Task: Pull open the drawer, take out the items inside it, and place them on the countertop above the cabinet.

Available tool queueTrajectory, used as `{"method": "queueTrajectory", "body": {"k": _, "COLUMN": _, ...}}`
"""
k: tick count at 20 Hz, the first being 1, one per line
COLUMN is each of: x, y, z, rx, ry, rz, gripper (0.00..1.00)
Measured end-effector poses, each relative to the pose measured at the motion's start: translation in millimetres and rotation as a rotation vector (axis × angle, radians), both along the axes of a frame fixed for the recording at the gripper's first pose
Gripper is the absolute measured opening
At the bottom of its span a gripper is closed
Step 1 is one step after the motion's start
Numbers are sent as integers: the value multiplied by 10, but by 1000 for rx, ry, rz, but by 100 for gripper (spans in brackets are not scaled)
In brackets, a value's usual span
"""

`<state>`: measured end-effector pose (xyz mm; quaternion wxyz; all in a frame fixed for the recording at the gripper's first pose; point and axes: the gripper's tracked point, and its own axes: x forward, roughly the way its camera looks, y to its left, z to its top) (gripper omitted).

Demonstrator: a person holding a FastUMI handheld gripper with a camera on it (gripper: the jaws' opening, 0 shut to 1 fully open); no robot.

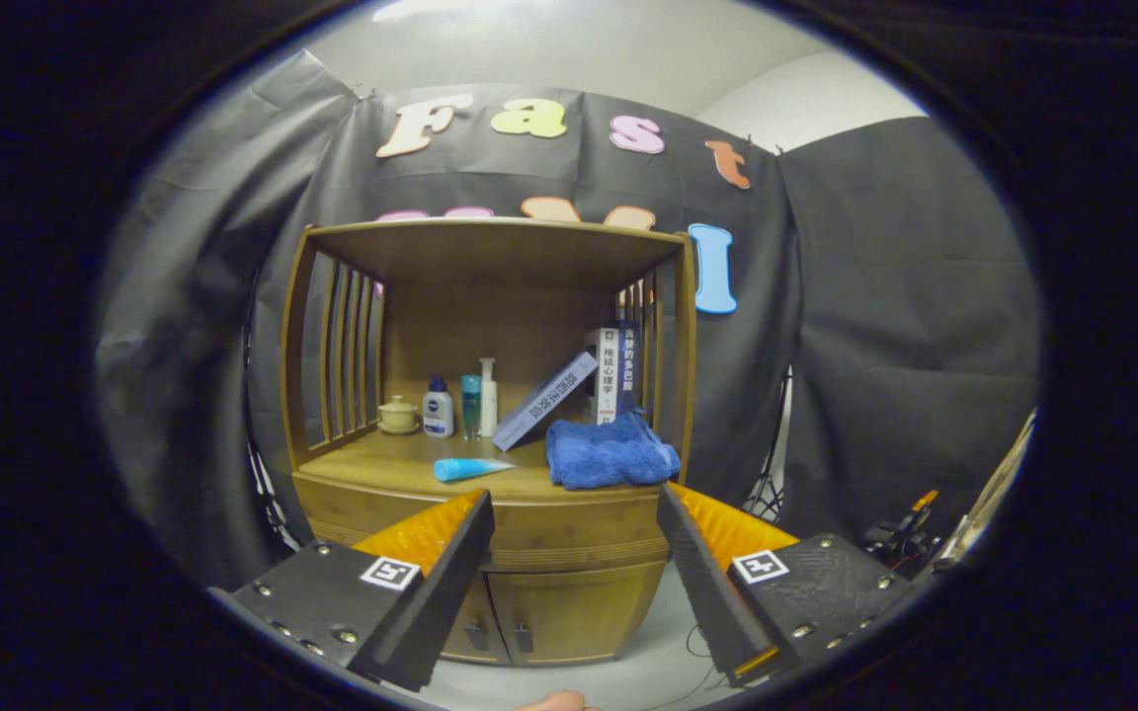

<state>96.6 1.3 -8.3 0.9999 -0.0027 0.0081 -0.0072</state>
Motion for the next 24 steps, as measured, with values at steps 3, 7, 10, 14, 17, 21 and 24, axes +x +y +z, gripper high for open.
{"method": "queueTrajectory", "body": {"k": 3, "x": -13, "y": 11, "z": 2, "rx": 2, "ry": 2, "rz": 2, "gripper": 99}}
{"method": "queueTrajectory", "body": {"k": 7, "x": -10, "y": 4, "z": 6, "rx": 5, "ry": 0, "rz": 2, "gripper": 99}}
{"method": "queueTrajectory", "body": {"k": 10, "x": -9, "y": 0, "z": 12, "rx": 6, "ry": -1, "rz": 2, "gripper": 99}}
{"method": "queueTrajectory", "body": {"k": 14, "x": -11, "y": -21, "z": 3, "rx": 10, "ry": -1, "rz": 0, "gripper": 99}}
{"method": "queueTrajectory", "body": {"k": 17, "x": -19, "y": -40, "z": -6, "rx": 15, "ry": 1, "rz": -4, "gripper": 99}}
{"method": "queueTrajectory", "body": {"k": 21, "x": -18, "y": -64, "z": -27, "rx": 19, "ry": 4, "rz": -5, "gripper": 99}}
{"method": "queueTrajectory", "body": {"k": 24, "x": 4, "y": -83, "z": -31, "rx": 17, "ry": 1, "rz": 6, "gripper": 99}}
